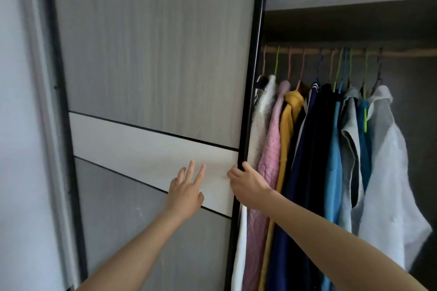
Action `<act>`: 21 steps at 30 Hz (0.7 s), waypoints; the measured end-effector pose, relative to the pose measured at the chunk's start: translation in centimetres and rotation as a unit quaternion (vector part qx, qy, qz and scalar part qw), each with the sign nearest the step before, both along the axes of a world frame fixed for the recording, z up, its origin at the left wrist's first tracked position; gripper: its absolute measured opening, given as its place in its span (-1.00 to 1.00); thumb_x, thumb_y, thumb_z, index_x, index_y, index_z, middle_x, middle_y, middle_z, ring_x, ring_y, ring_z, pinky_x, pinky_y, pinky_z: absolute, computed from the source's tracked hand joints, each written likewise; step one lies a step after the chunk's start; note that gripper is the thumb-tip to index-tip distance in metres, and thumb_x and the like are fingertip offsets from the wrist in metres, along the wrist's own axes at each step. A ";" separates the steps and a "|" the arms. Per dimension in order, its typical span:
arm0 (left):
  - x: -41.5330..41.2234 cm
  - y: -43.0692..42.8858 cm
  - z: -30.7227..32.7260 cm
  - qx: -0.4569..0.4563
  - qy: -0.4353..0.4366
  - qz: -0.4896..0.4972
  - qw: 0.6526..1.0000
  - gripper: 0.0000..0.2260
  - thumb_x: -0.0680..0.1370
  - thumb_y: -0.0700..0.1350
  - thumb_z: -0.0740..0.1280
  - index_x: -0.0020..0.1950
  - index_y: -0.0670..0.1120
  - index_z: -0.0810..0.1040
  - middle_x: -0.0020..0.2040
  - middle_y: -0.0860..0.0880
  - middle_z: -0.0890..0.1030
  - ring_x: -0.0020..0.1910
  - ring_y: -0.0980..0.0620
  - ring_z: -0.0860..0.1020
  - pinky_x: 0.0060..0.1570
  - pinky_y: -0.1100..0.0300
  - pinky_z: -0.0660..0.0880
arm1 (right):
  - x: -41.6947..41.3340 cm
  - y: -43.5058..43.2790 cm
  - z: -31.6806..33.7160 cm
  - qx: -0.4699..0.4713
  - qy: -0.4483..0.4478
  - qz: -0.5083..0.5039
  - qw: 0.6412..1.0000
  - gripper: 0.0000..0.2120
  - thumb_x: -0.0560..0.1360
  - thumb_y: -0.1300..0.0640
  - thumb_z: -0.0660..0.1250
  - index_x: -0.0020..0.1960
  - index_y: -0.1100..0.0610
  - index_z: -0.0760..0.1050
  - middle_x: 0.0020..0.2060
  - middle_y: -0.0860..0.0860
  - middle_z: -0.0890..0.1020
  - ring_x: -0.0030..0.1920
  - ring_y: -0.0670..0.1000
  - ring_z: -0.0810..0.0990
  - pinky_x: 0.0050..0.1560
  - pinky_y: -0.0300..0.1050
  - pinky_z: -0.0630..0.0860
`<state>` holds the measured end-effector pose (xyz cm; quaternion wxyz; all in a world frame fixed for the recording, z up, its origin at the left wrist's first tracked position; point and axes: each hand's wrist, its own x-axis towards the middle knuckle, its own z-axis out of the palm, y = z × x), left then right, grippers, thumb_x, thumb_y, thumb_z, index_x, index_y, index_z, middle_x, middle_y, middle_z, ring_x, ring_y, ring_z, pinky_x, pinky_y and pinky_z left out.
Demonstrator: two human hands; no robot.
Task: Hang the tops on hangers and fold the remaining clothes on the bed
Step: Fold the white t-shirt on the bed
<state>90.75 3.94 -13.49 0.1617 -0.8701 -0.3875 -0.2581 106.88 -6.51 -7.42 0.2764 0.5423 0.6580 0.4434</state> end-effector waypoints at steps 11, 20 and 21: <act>7.0 -7.5 0.8 0.024 -0.022 -0.052 0.998 -0.08 -0.03 -0.01 0.60 0.29 -0.07 0.36 0.19 -0.23 0.57 -0.03 -0.18 0.62 -0.33 0.12 0.56 | 7.1 -10.6 -0.5 0.010 0.023 -0.064 0.998 -0.64 0.48 -0.05 0.26 0.15 0.14 0.57 0.21 0.10 0.49 0.28 0.05 0.39 0.23 0.05 0.35; 14.5 -13.4 0.6 0.068 -0.083 -0.145 0.984 -0.09 0.01 -0.16 0.59 0.32 -0.09 0.33 0.27 -0.35 0.46 0.19 -0.24 0.31 -0.12 -0.07 0.55 | 13.6 -22.6 -0.2 0.028 0.059 -0.157 0.985 -0.68 0.24 -0.13 0.45 -0.11 0.04 0.69 0.05 0.02 0.63 0.14 -0.01 0.55 0.00 -0.04 0.51; 15.0 -13.5 0.6 0.079 -0.087 -0.146 0.982 -0.08 -0.01 -0.18 0.59 0.32 -0.08 0.33 0.28 -0.36 0.43 0.20 -0.25 0.31 -0.10 -0.11 0.54 | 14.0 -23.8 -0.3 0.020 0.058 -0.177 0.982 -0.67 0.34 -0.11 0.39 0.00 0.06 0.66 0.15 0.04 0.57 0.24 0.01 0.49 0.09 0.00 0.48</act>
